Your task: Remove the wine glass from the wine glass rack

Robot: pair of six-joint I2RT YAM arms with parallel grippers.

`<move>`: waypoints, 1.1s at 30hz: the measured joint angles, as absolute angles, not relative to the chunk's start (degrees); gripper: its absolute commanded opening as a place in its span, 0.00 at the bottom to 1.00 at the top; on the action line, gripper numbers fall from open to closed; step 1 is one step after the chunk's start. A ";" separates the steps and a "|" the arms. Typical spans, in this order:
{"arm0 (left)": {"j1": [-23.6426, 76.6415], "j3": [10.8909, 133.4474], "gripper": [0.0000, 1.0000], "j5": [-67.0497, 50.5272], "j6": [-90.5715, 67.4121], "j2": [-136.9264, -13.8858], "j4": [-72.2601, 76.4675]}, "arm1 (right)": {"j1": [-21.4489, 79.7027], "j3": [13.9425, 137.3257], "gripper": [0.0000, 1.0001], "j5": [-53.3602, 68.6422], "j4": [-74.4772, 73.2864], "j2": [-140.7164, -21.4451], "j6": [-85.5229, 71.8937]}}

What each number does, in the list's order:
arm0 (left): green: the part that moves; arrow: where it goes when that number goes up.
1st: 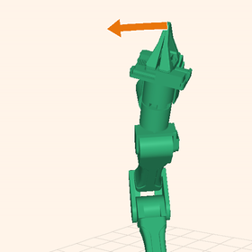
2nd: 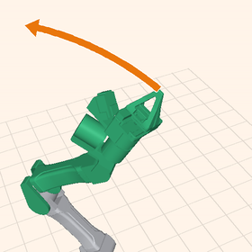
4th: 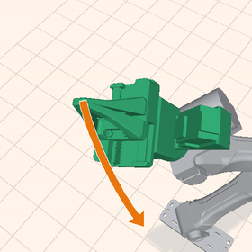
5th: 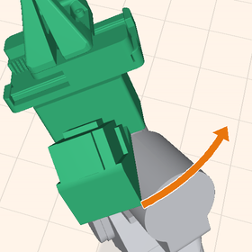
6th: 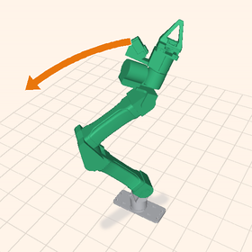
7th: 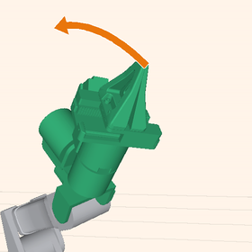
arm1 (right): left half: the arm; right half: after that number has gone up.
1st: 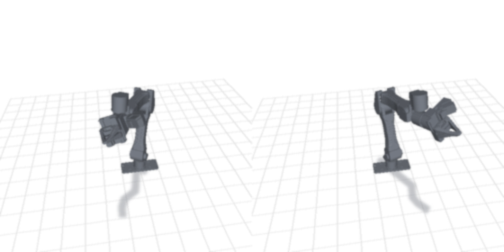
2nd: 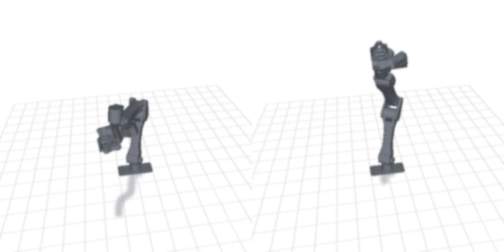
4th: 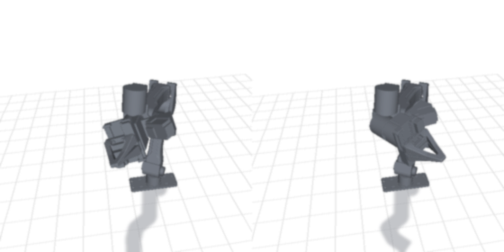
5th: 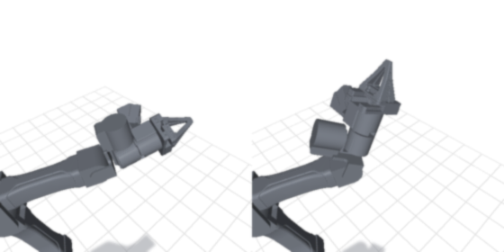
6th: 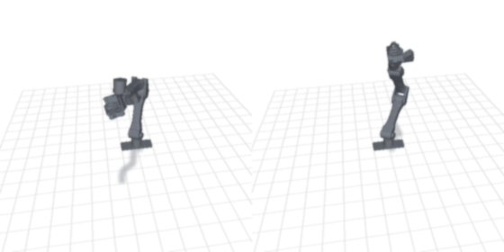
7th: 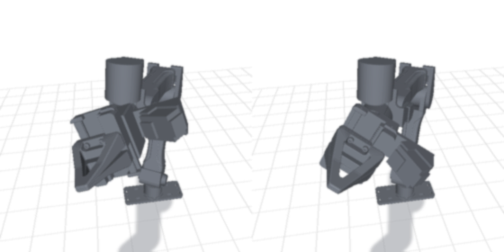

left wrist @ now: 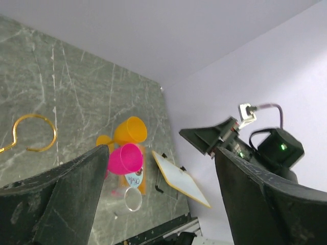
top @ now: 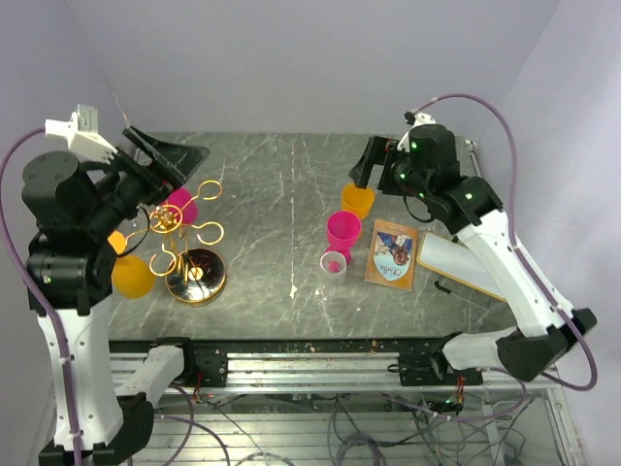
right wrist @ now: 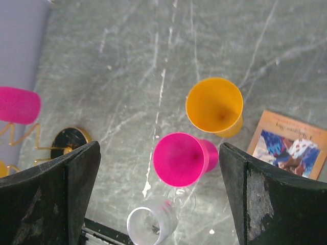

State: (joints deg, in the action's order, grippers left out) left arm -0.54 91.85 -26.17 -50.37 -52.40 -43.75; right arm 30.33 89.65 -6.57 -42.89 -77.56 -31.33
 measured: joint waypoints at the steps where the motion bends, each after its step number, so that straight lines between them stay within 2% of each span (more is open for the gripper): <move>1: -0.54 93.43 1.00 -25.67 -49.52 -53.71 -44.16 | 30.33 89.25 1.00 -6.42 -41.60 -76.23 -30.46; 7: -0.54 105.41 1.00 -21.61 -42.28 -62.70 -49.47 | 30.33 84.88 1.00 -6.70 -36.86 -69.47 -27.55; 13: -0.54 110.26 0.98 -12.45 -36.01 -67.42 -58.11 | 30.37 78.72 1.00 -5.69 -32.84 -64.53 -26.17; 21: -0.54 109.34 0.91 -2.66 -35.33 -69.80 -64.69 | 32.88 73.67 1.00 -9.15 -29.69 -58.46 -24.05; 28: -0.54 97.01 0.83 5.26 -43.57 -65.47 -64.71 | 33.87 71.77 1.00 -12.43 -27.92 -55.86 -22.81; 33: -0.54 95.53 0.80 8.80 -47.44 -64.64 -63.99 | 33.87 71.55 1.00 -13.93 -27.03 -55.05 -22.35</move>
State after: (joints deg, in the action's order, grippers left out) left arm -0.54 95.53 8.80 -47.44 -64.64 -63.99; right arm 33.87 71.55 -13.93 -27.03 -55.05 -22.35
